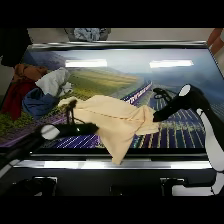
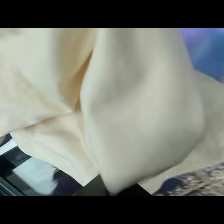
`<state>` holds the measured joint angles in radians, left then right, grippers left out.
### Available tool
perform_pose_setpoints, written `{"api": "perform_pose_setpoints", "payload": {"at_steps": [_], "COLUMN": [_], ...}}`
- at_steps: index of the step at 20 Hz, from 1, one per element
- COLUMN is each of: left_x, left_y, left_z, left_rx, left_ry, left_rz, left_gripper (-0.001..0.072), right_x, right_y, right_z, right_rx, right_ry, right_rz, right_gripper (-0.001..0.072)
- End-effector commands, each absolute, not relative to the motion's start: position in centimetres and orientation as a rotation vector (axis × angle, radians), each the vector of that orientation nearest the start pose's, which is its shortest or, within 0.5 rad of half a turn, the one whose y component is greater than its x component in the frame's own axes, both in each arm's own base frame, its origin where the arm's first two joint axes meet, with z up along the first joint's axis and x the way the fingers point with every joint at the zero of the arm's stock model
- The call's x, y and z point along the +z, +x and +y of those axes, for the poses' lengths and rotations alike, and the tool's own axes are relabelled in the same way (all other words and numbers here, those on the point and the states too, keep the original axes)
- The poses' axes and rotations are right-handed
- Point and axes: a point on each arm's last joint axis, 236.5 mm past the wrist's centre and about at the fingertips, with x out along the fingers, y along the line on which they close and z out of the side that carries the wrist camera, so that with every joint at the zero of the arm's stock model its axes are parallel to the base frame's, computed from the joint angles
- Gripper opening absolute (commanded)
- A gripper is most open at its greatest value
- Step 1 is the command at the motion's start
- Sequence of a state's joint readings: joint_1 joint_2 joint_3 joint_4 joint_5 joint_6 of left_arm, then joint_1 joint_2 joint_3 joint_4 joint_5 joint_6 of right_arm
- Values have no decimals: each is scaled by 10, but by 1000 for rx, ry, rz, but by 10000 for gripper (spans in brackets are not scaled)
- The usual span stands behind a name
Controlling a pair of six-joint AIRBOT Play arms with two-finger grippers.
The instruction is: Fold the shirts.
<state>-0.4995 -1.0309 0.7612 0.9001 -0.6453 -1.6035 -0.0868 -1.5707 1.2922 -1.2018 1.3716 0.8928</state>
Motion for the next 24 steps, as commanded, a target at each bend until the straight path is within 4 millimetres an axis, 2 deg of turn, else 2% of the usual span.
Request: {"api": "perform_pose_setpoints", "payload": {"at_steps": [1,2,3,4,5,6,7,8,9,11,13,16,17,18,19,21,22,24], "left_x": [193,262,339,415,477,531,565,588,601,609,593,565,551,529,498,413,370,261], "left_y": [361,369,365,346,318,282,251,224,205,186,185,194,204,219,239,291,318,371], "left_z": [-199,-172,-141,-112,-89,-70,-61,-58,-60,-66,-71,-76,-72,-69,-65,-56,-54,-48], "left_rx": [-509,-476,-438,-401,-368,-336,-317,-311,-322,-348,-355,-350,-327,-301,-273,-220,-211,-178], "left_ry": [-335,-349,-361,-359,-345,-322,-298,-295,-307,-314,-310,-295,-281,-268,-258,-245,-239,-282], "left_rz": [626,465,286,108,-45,-184,-273,-325,-352,-362,-289,-163,-107,-21,97,374,484,706], "left_gripper": [29,29,29,29,29,29,29,29,29,29,29,29,29,29,29,30,30,31], "right_x": [54,125,202,292,379,445,495,527,541,545,530,494,475,445,404,313,269,180], "right_y": [422,439,444,432,404,365,324,285,256,221,208,212,220,231,244,270,294,351], "right_z": [39,36,32,25,16,9,9,12,15,16,16,10,6,1,-1,-1,0,-2], "right_rx": [569,506,434,339,229,136,78,47,37,31,40,59,68,92,142,269,327,376], "right_ry": [-289,-350,-411,-479,-545,-590,-607,-599,-570,-553,-545,-544,-546,-545,-535,-492,-471,-435], "right_rz": [1141,951,758,539,331,165,28,-72,-122,-134,-74,86,167,299,476,847,980,1129], "right_gripper": [38,38,39,39,39,39,38,38,38,39,39,39,39,39,39,40,40,40]}}
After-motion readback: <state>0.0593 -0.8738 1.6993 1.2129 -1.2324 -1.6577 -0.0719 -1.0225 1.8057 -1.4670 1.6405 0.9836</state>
